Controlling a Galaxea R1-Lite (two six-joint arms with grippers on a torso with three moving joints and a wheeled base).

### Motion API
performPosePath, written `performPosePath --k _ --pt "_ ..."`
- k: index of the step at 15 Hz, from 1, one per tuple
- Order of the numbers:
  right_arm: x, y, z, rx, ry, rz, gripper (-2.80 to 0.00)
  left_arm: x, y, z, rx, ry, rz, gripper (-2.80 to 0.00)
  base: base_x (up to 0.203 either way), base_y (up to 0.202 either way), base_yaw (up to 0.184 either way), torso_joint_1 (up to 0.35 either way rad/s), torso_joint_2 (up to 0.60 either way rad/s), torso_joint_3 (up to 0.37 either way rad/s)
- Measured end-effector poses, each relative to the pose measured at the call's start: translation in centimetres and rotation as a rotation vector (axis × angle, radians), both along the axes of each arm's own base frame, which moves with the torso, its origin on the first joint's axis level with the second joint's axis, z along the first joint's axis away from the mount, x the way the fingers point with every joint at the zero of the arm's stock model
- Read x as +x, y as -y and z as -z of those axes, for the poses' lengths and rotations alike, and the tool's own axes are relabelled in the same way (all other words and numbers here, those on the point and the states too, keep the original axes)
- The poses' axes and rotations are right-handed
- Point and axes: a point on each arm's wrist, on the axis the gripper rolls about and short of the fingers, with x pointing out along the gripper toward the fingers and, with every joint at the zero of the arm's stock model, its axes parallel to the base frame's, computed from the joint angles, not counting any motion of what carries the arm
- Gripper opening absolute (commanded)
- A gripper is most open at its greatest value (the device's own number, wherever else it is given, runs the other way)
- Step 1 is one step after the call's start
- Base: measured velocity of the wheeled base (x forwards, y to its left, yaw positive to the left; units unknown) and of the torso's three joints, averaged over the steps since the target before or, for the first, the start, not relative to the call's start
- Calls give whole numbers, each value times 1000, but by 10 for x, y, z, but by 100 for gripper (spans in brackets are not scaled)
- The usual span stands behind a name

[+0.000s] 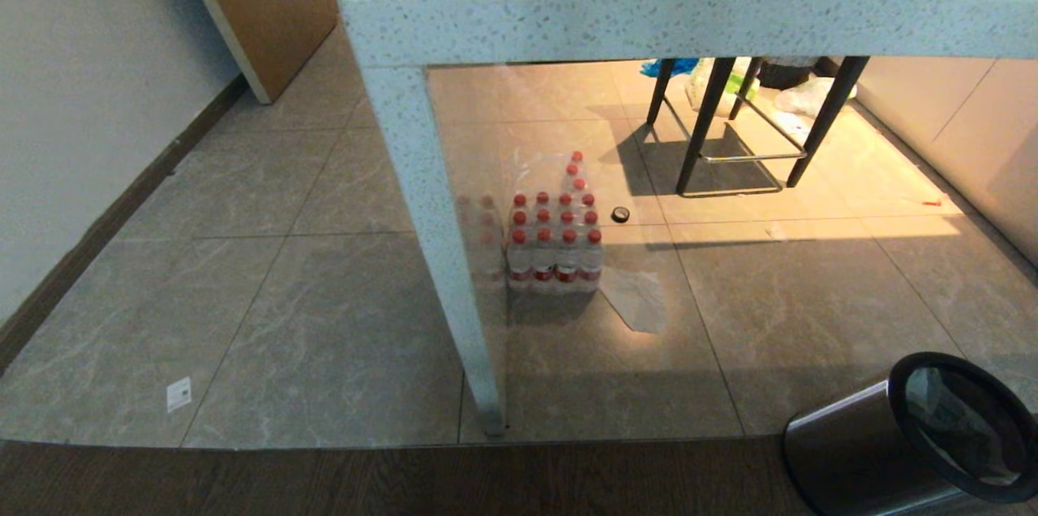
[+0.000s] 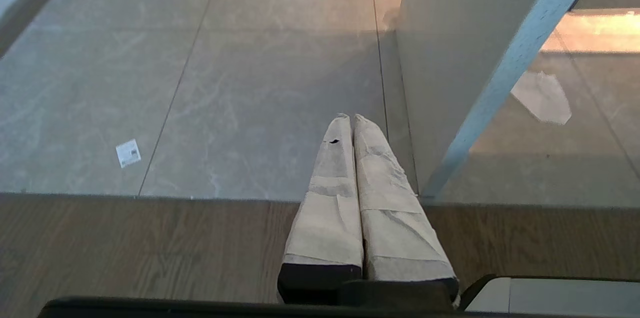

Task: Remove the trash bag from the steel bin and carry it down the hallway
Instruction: Place the outer trash can on the ground

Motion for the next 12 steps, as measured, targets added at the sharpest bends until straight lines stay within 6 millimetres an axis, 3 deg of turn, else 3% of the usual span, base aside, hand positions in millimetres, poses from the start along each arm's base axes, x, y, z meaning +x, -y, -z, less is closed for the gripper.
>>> performPosePath --k 9,12 --pt "0 0 0 -1 0 0 -280 0 0 0 0 0 0 -280 0 0 0 3 2 -199" --pt "0 0 0 0 0 0 -280 0 0 0 1 0 0 -280 0 0 0 1 7 -67"
